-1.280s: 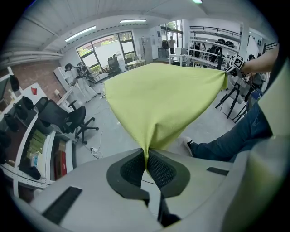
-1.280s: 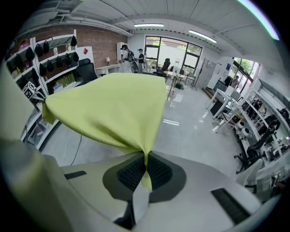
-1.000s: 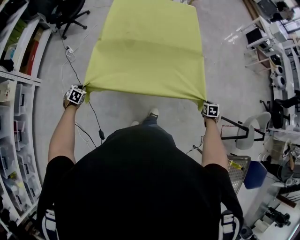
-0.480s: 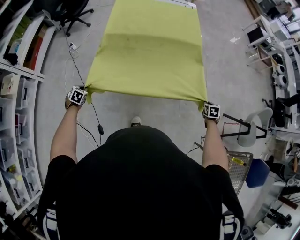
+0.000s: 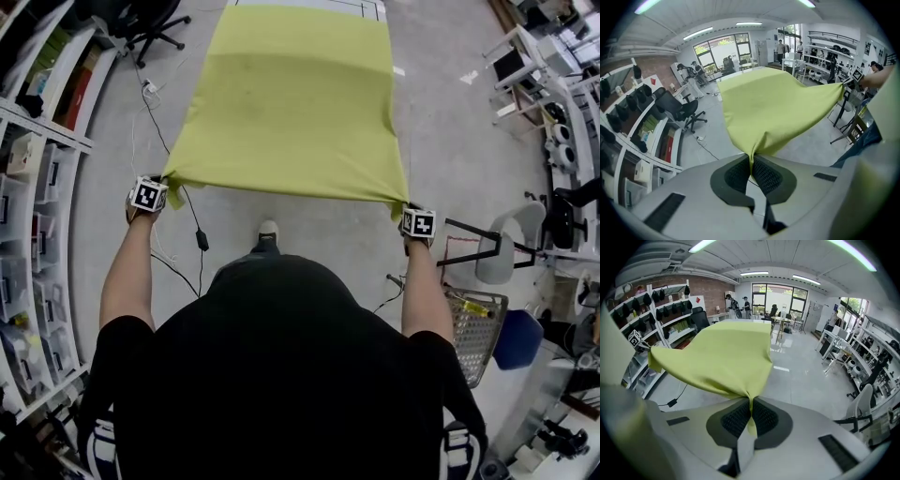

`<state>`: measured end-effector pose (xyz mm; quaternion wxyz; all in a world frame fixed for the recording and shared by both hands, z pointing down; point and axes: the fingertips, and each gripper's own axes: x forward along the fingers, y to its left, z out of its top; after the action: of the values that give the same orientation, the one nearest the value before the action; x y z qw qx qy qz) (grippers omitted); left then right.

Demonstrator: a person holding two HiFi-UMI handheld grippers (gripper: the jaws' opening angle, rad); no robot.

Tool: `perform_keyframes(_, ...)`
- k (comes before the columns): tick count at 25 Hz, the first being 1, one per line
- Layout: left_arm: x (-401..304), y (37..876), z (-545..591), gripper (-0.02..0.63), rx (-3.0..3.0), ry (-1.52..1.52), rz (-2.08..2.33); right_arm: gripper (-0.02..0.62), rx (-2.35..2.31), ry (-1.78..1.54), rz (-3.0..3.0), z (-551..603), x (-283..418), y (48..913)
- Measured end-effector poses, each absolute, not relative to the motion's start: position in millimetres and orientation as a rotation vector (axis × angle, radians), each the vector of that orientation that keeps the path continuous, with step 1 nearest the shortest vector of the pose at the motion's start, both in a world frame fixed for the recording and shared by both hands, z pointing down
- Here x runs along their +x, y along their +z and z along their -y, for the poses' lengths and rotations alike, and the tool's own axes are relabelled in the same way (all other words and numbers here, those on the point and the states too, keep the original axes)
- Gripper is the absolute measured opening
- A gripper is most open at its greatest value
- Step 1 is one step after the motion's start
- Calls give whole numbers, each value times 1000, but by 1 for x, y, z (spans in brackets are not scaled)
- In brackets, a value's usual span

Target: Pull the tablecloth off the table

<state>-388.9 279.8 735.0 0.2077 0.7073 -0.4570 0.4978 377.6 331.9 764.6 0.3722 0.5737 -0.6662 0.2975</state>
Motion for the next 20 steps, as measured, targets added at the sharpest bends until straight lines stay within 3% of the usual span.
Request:
perform_keyframes(10,-385,710,-355,24,1961,1347,1398,21,1510,716,1810,-400,386,746)
perform_keyframes(20,-369,659,-355,23,2007,1292,1525,21,1645,602,1920,-395,405,686)
